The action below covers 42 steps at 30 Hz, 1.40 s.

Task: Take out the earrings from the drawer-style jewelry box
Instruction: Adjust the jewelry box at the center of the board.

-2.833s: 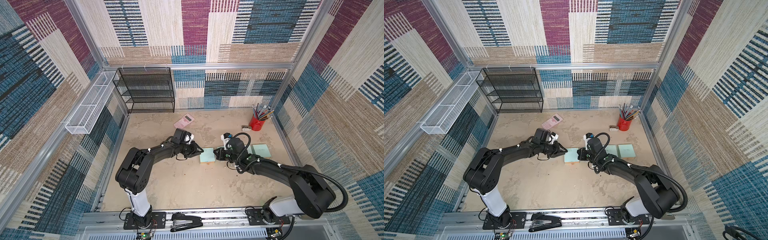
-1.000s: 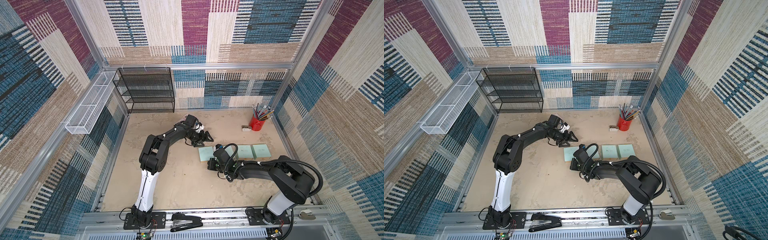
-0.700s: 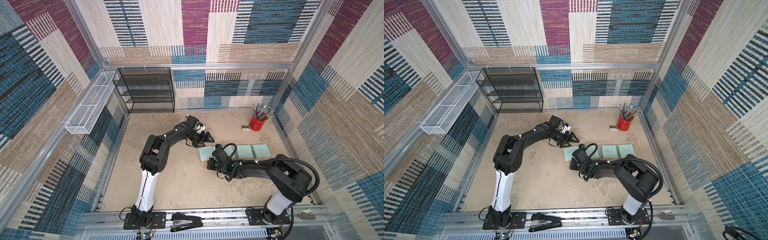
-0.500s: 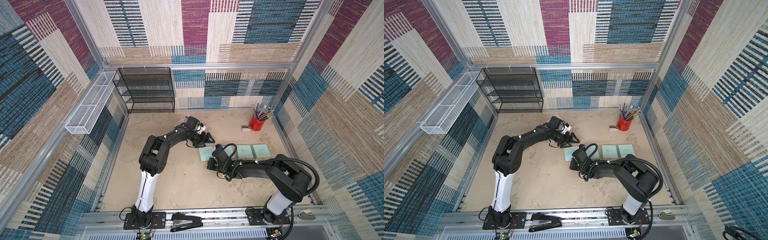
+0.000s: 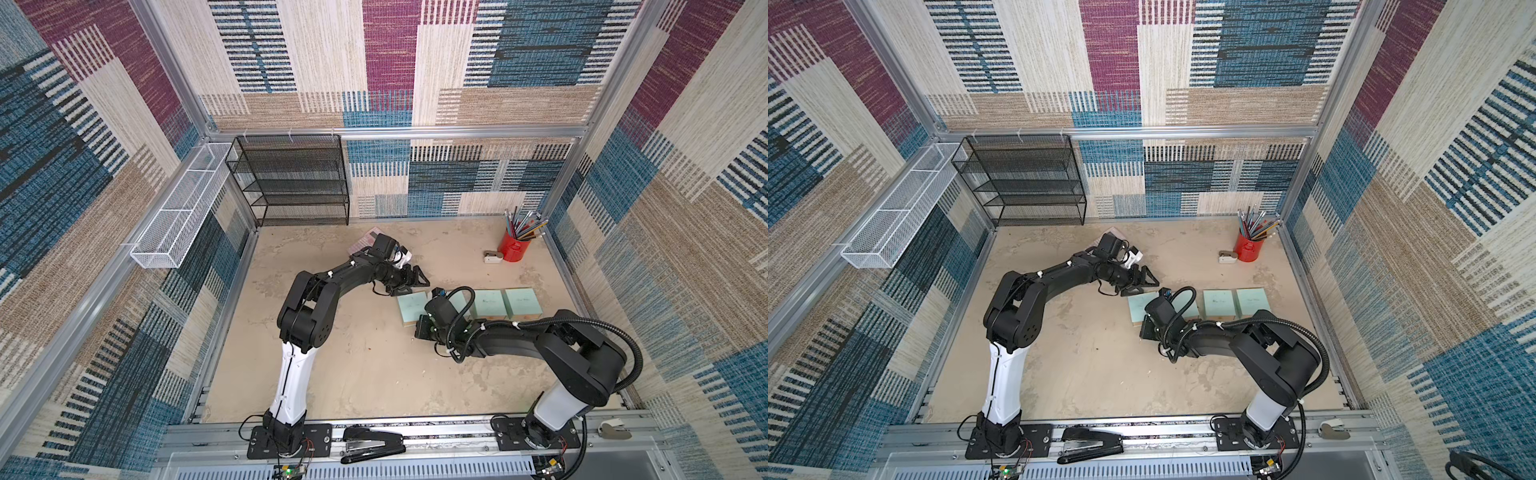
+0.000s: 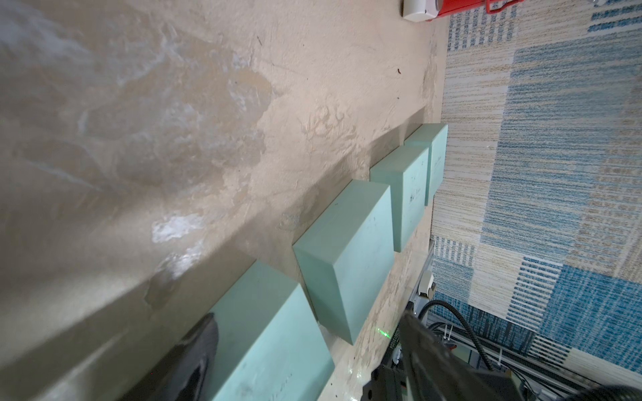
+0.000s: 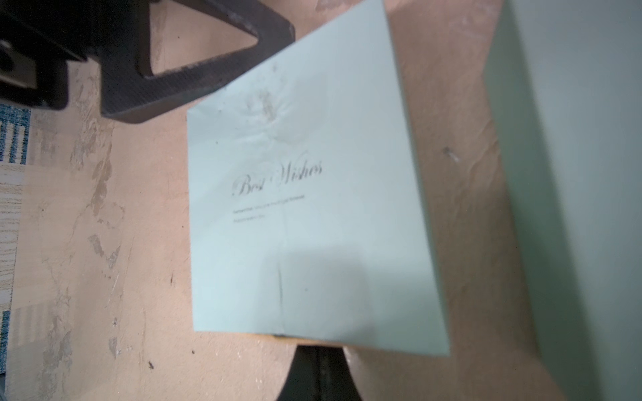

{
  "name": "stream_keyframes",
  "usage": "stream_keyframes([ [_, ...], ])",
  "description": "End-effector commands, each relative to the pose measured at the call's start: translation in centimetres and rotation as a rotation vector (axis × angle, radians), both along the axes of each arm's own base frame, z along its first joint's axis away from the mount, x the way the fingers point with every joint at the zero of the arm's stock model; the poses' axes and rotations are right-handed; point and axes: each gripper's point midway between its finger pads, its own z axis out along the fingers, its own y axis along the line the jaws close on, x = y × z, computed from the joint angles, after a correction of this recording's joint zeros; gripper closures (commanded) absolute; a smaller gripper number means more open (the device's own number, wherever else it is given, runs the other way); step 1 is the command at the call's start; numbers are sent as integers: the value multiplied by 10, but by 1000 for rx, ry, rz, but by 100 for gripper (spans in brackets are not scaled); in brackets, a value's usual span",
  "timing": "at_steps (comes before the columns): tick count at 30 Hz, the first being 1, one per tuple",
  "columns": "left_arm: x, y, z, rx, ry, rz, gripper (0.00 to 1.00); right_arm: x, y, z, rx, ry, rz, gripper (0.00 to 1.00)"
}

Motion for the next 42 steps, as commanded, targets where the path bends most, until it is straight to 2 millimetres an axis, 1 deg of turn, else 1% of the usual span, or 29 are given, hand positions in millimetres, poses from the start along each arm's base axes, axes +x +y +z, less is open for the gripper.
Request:
stream_keyframes([
  [1,-17,1,-7,9,73,-35,18,19,5,24,46,-102,-36,100],
  [8,-20,0,-10,8,80,-36,18,27,6,24,38,-102,-46,100],
  [18,-31,-5,-16,2,96,-53,19,39,12,25,36,-105,-51,100],
  [24,-32,-5,-15,4,94,-52,19,40,9,28,43,-112,-62,100],
  [27,-32,-5,-18,9,102,-53,19,43,8,29,50,-115,-64,100],
  [30,-33,-6,-17,3,101,-54,19,46,10,32,58,-120,-59,100],
  [42,-38,-7,-25,7,118,-64,19,57,18,38,71,-130,-47,100],
])
